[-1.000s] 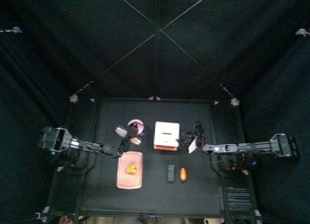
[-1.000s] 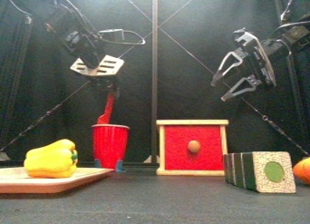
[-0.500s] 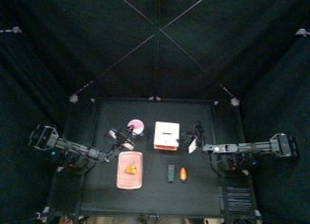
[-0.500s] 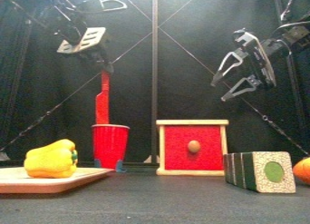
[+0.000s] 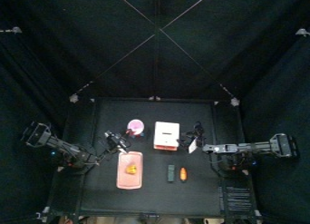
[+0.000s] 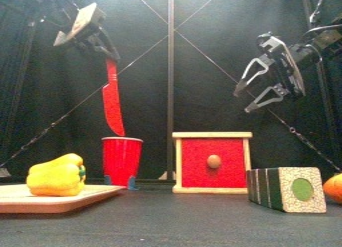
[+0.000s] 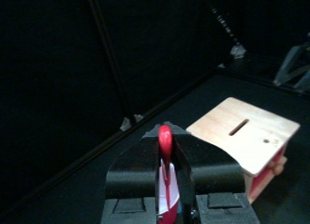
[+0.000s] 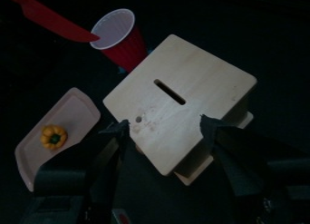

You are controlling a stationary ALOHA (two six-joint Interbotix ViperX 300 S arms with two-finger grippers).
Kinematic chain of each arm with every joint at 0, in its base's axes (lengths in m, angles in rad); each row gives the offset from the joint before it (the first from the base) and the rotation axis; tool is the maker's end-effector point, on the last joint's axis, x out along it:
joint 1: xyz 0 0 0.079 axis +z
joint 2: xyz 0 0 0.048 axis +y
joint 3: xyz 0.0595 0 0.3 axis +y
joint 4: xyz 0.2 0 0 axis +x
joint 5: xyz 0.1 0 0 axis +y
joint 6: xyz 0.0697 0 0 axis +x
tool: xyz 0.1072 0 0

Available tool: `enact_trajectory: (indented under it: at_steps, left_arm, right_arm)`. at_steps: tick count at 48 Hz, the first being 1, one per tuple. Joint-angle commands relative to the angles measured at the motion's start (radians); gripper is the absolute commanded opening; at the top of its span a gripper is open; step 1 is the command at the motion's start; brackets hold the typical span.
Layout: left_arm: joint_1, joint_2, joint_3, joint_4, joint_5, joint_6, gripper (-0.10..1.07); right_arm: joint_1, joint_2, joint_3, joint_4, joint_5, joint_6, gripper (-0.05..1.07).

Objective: Grab knife

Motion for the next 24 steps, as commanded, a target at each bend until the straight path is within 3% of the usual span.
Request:
enact_trajectory:
  at_steps: [1, 14, 24]
  left_arm:
    - [-0.043, -0.04, -0.003, 0.023, -0.005, -0.002, 0.46]
    - [-0.124, -0.118, 0.037, 0.095, -0.06, -0.008, 0.46]
    - [-0.126, -0.121, 0.034, 0.124, -0.238, -0.003, 0.46]
  right_arm:
    - [-0.005, -0.009, -0.012, -0.002, 0.003, -0.002, 0.95]
    - [0.021, -0.009, -0.025, -0.043, 0.018, -0.003, 0.95]
    - [0.058, -0.009, -0.034, -0.11, 0.018, -0.002, 0.95]
